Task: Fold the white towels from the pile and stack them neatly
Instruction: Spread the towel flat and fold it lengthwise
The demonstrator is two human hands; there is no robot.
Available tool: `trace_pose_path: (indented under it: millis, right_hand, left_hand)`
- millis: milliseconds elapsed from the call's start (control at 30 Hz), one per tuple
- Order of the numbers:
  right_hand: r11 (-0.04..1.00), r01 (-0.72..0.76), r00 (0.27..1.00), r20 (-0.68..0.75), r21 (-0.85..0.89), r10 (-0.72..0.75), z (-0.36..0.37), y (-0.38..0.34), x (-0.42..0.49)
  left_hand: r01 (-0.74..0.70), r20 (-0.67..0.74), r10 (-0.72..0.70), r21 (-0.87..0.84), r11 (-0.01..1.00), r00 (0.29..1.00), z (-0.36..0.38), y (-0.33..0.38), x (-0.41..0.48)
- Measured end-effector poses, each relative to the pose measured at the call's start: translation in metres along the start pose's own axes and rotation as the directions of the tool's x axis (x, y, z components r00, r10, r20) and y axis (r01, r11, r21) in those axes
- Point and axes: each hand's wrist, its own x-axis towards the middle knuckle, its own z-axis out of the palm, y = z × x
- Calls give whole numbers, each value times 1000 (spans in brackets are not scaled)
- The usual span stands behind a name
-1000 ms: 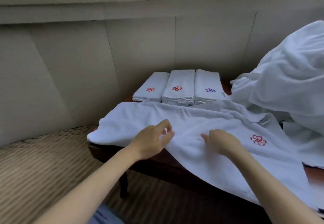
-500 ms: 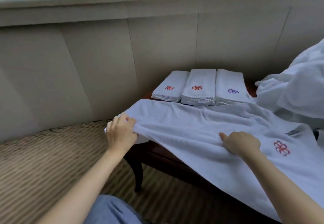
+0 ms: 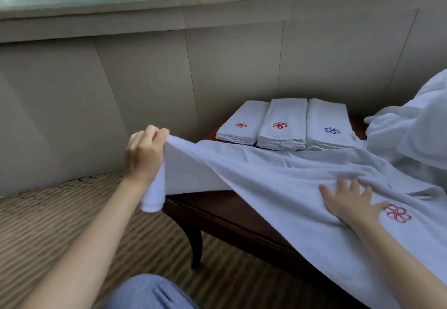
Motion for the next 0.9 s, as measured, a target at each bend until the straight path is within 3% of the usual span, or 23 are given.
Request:
trace_pose_path:
  millis: [67,167,300,400,467,567,633,800,900]
  right_hand:
    - [1000,0,1000,10,-2,0,0,3,3]
    - [1000,8,1000,3,-3,-8,1,4,4]
    - [1000,15,1000,12,2,-15,0,3,4]
    - [1000,29,999,16,-13,-28,-1,4,2]
    - [999,48,999,22,-20,-48,-2,9,-1]
    - [997,81,996,29,-16,-81,-6,23,-6]
    - [996,92,995,35,-9,-92,-8,35,-9]
    - [994,110,993,53,-19,-109,-13,67,-26]
    - [991,129,992,12,-39,-129,-15,82,-40]
  left_hand:
    - [87,212,-98,59,994,972,-2,-18,-16]
    - [278,462,-303,123,953,833,-4,-42,-37]
    - [463,495,-418,36,886,762,3,-35,-44]
    - [447,560,-333,-76,891,759,18,4,-35]
    - [314,691,-190,-58,948,698,32,38,-29]
    - [163,848,39,-146,976,528,52,94,-33]
    - [151,839,106,-218,964,533,60,123,-37]
    - [265,818,62,-256,930,571,69,170,-23]
    - [203,840,16,-149,968,542,79,179,-6]
